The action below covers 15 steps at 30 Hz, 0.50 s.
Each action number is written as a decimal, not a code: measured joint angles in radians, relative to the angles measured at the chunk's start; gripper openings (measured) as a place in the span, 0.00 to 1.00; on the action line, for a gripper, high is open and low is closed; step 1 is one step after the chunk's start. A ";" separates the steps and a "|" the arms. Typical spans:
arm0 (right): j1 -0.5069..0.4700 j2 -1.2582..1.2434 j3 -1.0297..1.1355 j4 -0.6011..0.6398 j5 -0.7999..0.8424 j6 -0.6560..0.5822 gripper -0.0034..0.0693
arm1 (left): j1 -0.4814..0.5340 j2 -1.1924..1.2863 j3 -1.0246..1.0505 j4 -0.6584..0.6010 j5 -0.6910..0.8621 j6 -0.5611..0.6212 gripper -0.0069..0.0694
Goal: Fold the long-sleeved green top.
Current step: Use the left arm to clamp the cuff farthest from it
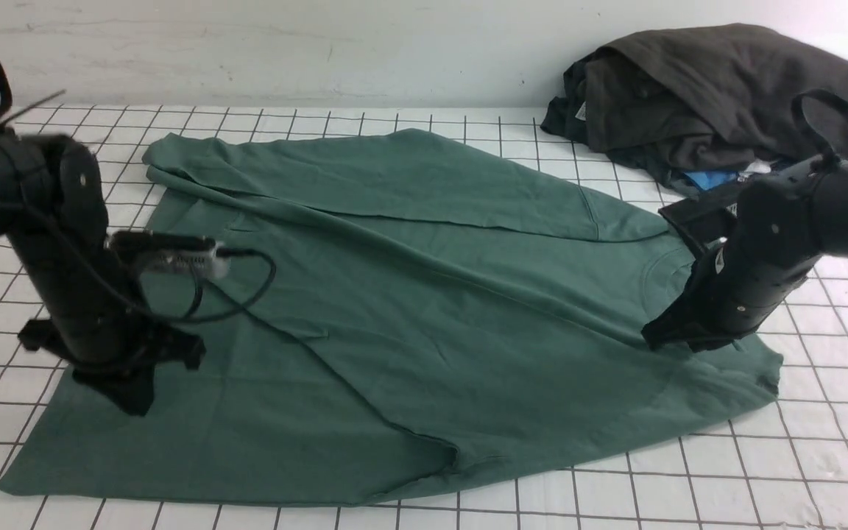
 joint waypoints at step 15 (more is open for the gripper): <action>0.002 -0.123 0.253 -0.240 -0.113 0.245 0.04 | 0.000 -0.151 0.234 0.010 -0.017 -0.024 0.08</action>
